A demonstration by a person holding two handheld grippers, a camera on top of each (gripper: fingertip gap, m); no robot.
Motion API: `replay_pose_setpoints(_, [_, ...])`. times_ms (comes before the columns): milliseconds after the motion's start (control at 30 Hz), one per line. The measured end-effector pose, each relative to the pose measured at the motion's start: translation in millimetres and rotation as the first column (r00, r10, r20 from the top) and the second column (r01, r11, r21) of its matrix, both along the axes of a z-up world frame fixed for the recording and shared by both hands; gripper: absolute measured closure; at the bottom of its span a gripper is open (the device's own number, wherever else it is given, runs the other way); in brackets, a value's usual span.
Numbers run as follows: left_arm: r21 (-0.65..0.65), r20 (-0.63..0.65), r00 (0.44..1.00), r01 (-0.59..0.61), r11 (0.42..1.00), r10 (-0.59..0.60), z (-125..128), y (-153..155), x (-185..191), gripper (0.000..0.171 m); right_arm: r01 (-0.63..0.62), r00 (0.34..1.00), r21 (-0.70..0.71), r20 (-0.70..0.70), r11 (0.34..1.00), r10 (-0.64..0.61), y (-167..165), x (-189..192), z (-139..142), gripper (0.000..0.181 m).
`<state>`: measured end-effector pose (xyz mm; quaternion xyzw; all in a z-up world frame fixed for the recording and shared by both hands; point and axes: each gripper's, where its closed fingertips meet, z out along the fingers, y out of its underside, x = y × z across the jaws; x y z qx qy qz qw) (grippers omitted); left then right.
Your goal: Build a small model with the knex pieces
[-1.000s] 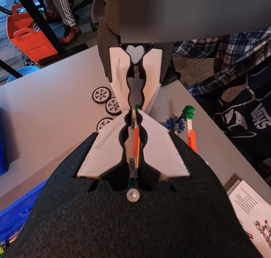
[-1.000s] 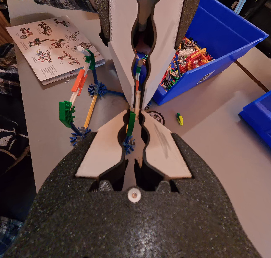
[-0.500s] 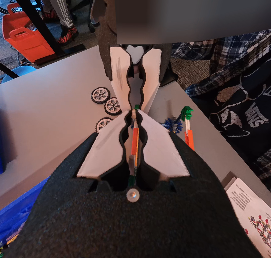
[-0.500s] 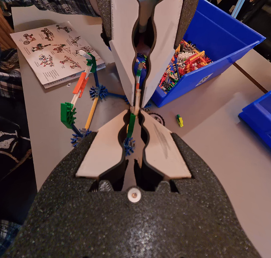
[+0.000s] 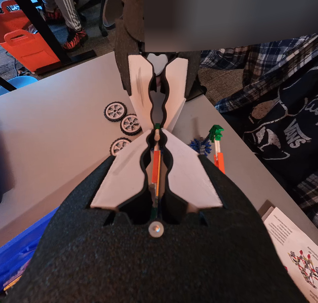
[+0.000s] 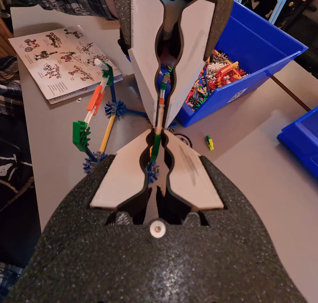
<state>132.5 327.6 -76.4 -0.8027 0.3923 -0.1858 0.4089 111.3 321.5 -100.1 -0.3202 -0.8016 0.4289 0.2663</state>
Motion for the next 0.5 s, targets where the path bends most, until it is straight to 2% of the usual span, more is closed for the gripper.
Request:
replay_pose_setpoints(67, [0.002, -0.011, 1.0, -0.01, 1.0, 0.01, -0.5, 1.3, -2.1, 0.168, 0.002, 1.0, -0.021, 0.029, 1.0, -0.001, 0.1, 1.1, -1.7, 0.159])
replay_pose_setpoints(200, [-0.013, -0.003, 1.0, -0.018, 1.0, 0.018, -0.5, 3.0, -4.1, 0.168, 0.021, 0.998, -0.013, 0.055, 1.0, -0.02, 5.9, 2.7, -5.1, 0.157])
replay_pose_setpoints(300, [-0.028, 0.003, 1.0, -0.031, 0.999, 0.031, -0.7, 4.4, -5.9, 0.168, 0.04, 0.997, -0.033, 0.071, 0.999, -0.038, 9.3, 0.9, -5.8, 0.17])
replay_pose_setpoints(500, [-0.032, 0.007, 0.999, -0.049, 0.998, 0.049, -0.8, 6.3, -7.5, 0.168, 0.049, 0.994, -0.055, 0.096, 0.997, -0.044, 10.6, 0.7, -7.7, 0.176])
